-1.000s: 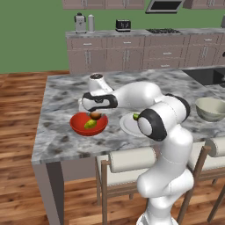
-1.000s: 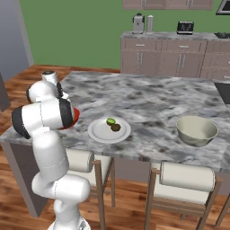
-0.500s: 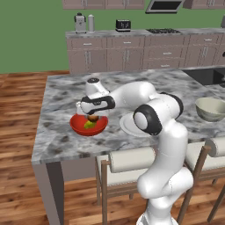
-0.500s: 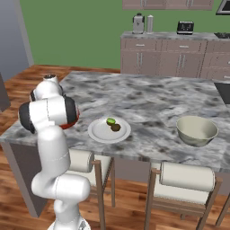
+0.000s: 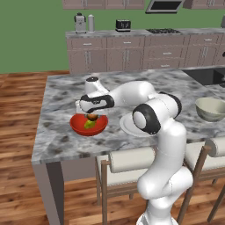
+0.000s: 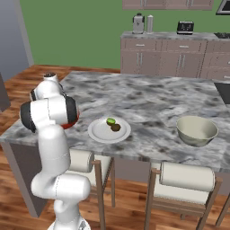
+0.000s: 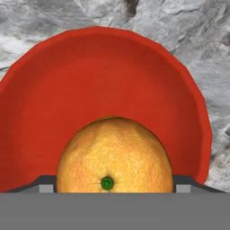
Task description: Take the fruits from the plate on the dining counter and place two fruits in each bowl.
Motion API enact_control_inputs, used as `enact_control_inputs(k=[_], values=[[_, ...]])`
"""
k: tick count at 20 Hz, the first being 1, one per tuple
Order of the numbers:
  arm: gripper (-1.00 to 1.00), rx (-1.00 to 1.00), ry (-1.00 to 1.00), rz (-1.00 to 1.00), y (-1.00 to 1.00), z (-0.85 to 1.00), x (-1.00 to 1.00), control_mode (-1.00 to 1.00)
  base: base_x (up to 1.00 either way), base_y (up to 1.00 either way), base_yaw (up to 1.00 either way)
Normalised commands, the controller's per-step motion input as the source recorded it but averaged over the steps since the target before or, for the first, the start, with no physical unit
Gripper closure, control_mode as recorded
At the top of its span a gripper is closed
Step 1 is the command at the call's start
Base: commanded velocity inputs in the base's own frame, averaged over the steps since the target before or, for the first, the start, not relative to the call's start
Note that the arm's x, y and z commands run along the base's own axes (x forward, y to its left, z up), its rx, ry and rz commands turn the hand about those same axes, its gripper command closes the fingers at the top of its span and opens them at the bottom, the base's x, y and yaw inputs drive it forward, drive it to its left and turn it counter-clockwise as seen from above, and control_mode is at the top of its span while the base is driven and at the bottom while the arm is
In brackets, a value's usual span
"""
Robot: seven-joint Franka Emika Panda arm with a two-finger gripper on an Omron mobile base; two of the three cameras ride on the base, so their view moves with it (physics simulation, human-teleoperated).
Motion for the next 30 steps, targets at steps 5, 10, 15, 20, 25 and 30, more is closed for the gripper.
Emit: enact_control_inputs(k=[5,10,15,20,25,30], values=[[-1.0,0.0,-0.03,0.01,-0.26,0.0,-0.1,-1.0,0.0,0.0,0.0],[-1.0,0.0,-0.08,0.01,-0.63,0.0,-0.4,-1.0,0.0,0.0,0.0],[-1.0,0.0,-0.01,0.0,-0.17,0.11,-0.06,-1.0,0.0,0.0,0.0],[-1.0,0.0,0.0,0.0,-0.29,0.73,-0.14,-1.0,0.0,0.0,0.0],[-1.0,0.0,0.0,0.03,-0.38,0.69,-0.29,-1.0,0.0,0.0,0.0],[-1.0,0.0,0.0,0.02,-0.96,0.14,-0.1,-1.0,0.0,0.0,0.0]])
